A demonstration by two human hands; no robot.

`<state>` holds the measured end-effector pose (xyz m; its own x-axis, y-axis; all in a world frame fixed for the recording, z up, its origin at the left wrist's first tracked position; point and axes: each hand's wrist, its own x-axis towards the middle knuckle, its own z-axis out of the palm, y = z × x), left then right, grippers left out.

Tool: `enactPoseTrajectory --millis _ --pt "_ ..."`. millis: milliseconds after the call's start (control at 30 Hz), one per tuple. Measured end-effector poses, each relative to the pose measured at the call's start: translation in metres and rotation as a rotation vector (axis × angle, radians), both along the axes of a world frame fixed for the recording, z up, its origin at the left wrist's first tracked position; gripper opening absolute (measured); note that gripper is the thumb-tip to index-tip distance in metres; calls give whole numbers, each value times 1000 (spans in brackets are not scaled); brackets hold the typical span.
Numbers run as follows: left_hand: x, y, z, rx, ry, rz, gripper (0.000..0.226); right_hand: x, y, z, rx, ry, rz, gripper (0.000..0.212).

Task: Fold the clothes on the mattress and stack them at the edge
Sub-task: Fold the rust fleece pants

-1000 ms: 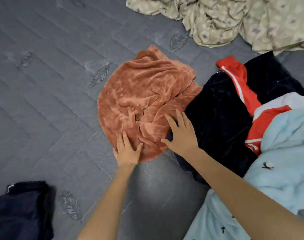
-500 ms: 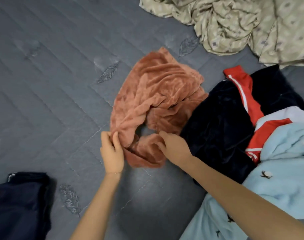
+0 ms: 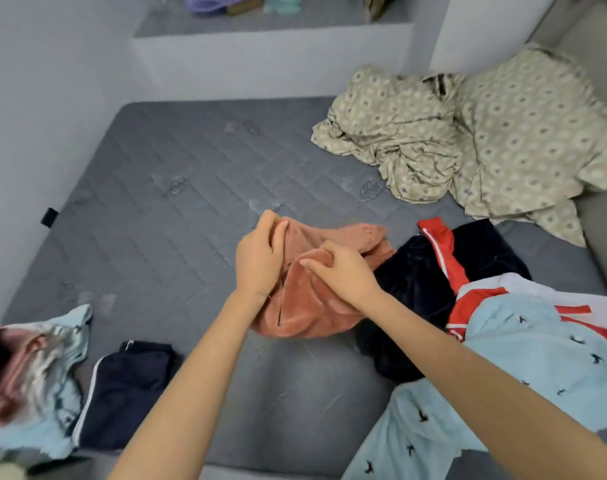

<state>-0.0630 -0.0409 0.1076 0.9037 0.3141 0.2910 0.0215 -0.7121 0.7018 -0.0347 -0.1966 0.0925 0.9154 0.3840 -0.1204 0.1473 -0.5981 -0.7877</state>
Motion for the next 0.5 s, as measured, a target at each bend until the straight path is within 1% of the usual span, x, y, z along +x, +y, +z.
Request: enactPoseTrajectory --millis 133,200,267,333,400,433,467,500 --pt "-13 1 74 125 -95 -53 17 -6 -8 61 97 12 -64 42" --pt "-19 4 109 116 -156 -49 17 -11 -9 84 109 25 -51 49" --pt "-26 9 145 84 -224 -63 17 -17 -6 105 147 50 -12 64" --pt "-31 16 180 83 -300 -99 18 -22 1 123 209 30 1 80" --pt "-38 26 211 107 -371 -140 18 -24 9 137 227 -12 30 89" --pt "-42 33 225 124 -404 -160 18 -26 16 145 217 -19 64 90" --pt "-45 41 237 141 -438 -175 18 -28 24 153 204 -7 112 86" --pt "-50 51 246 152 -468 -185 17 -30 34 159 208 17 171 76"
